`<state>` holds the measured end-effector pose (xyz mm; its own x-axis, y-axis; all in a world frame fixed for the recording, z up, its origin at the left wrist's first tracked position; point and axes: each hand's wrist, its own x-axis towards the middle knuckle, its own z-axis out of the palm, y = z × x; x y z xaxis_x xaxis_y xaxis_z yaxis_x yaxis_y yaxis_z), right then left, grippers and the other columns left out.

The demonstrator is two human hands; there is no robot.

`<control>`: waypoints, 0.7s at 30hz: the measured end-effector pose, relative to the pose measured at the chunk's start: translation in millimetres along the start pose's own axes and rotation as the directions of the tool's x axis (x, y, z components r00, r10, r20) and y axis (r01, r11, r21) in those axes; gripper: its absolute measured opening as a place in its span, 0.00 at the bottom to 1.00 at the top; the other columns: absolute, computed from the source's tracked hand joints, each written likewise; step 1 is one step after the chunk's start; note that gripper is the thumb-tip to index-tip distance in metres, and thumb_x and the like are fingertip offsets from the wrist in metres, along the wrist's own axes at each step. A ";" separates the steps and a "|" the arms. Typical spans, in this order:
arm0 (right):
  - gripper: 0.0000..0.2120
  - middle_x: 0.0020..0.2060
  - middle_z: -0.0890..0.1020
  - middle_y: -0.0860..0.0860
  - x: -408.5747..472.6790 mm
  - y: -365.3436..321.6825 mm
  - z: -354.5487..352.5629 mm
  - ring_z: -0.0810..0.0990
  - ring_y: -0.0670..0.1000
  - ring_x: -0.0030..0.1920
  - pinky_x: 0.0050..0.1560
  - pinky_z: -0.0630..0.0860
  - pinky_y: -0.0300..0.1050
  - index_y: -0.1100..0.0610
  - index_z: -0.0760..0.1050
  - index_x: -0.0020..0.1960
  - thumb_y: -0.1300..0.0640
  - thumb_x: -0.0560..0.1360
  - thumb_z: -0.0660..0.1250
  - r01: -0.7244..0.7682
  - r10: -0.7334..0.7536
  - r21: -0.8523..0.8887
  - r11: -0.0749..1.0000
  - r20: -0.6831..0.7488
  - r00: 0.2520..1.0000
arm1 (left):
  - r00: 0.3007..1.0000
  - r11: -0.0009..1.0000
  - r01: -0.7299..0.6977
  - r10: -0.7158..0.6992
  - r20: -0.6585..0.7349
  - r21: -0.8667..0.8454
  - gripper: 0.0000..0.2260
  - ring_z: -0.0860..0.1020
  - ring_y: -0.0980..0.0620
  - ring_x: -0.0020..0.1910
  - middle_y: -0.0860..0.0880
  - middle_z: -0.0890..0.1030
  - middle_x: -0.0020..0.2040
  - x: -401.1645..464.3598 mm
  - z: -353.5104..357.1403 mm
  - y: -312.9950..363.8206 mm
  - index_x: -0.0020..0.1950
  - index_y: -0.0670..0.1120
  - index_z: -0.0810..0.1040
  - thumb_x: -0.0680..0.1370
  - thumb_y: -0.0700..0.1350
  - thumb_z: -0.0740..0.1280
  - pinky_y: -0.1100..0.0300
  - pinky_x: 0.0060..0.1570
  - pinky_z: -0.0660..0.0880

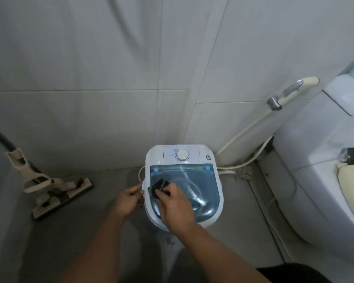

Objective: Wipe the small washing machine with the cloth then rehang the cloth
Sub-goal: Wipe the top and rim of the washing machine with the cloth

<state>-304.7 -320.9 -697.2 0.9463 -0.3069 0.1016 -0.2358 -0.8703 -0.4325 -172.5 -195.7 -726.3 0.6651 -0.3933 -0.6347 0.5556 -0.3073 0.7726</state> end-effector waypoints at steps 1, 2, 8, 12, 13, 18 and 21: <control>0.16 0.58 0.74 0.51 -8.8 -0.6 -4.5 0.78 0.55 0.55 0.49 0.81 0.51 0.46 0.76 0.67 0.48 0.80 0.64 0.057 -0.059 0.040 0.998 0.075 0.995 | 1.000 1.000 -0.004 0.004 -0.002 0.007 0.15 0.80 0.46 0.42 0.40 0.84 0.48 1.9 -1.1 -1.2 0.65 0.51 0.80 0.80 0.40 0.65 0.53 0.45 0.80; 0.16 0.57 0.74 0.50 -17.2 2.0 -11.7 0.78 0.53 0.55 0.51 0.80 0.48 0.45 0.76 0.67 0.47 0.80 0.63 0.094 -0.106 0.098 0.991 0.131 0.986 | 1.000 1.000 -0.001 0.001 -0.010 0.013 0.15 0.80 0.46 0.42 0.40 0.84 0.48 3.2 -1.2 -2.5 0.65 0.51 0.80 0.80 0.40 0.65 0.53 0.45 0.80; 0.14 0.53 0.76 0.52 -36.8 89.9 -66.4 0.79 0.50 0.50 0.57 0.79 0.49 0.56 0.82 0.64 0.58 0.78 0.70 -0.306 0.368 0.257 0.916 -0.243 0.898 | 1.000 1.000 -0.015 0.015 -0.027 -0.013 0.17 0.76 0.45 0.46 0.39 0.80 0.48 0.4 6.1 -1.8 0.69 0.48 0.76 0.81 0.38 0.63 0.55 0.44 0.76; 0.15 0.52 0.72 0.49 -54.3 117.5 -68.0 0.79 0.51 0.49 0.59 0.79 0.52 0.57 0.81 0.65 0.58 0.79 0.70 -0.423 0.457 0.195 0.885 -0.183 0.871 | 0.999 1.000 -0.008 0.008 -0.048 0.006 0.16 0.76 0.45 0.45 0.39 0.81 0.48 1.2 6.2 -1.2 0.68 0.46 0.77 0.80 0.38 0.64 0.55 0.43 0.77; 0.15 0.52 0.72 0.49 -62.1 115.3 -63.5 0.79 0.51 0.49 0.58 0.80 0.51 0.56 0.81 0.65 0.58 0.79 0.70 -0.419 0.458 0.208 0.884 -0.200 0.867 | 0.999 1.000 -0.003 0.004 -0.051 0.014 0.16 0.77 0.45 0.45 0.39 0.81 0.49 0.9 6.4 -0.2 0.68 0.46 0.77 0.81 0.38 0.63 0.55 0.43 0.77; 0.16 0.56 0.74 0.50 -107.1 78.9 -36.8 0.79 0.50 0.53 0.54 0.82 0.49 0.54 0.80 0.66 0.55 0.78 0.69 -0.391 0.440 0.218 0.894 -0.265 0.858 | 0.999 1.000 0.016 -0.015 -0.033 0.012 0.17 0.77 0.45 0.45 0.40 0.81 0.48 -4.8 6.7 5.6 0.68 0.48 0.76 0.81 0.38 0.62 0.56 0.45 0.76; 0.16 0.58 0.76 0.51 -119.2 49.7 -24.7 0.79 0.48 0.55 0.54 0.81 0.42 0.53 0.80 0.66 0.56 0.78 0.70 -0.261 0.298 0.178 0.949 -0.228 0.927 | 1.000 0.999 0.017 -0.016 -0.017 0.030 0.17 0.75 0.45 0.44 0.39 0.80 0.46 -8.0 5.7 7.9 0.68 0.48 0.77 0.81 0.38 0.62 0.57 0.43 0.76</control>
<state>-434.7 -337.1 -708.7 0.7566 -0.6314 0.1699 -0.4314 -0.6773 -0.5959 -176.3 -199.9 -715.1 0.6647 -0.3734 -0.6472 0.5513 -0.3395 0.7621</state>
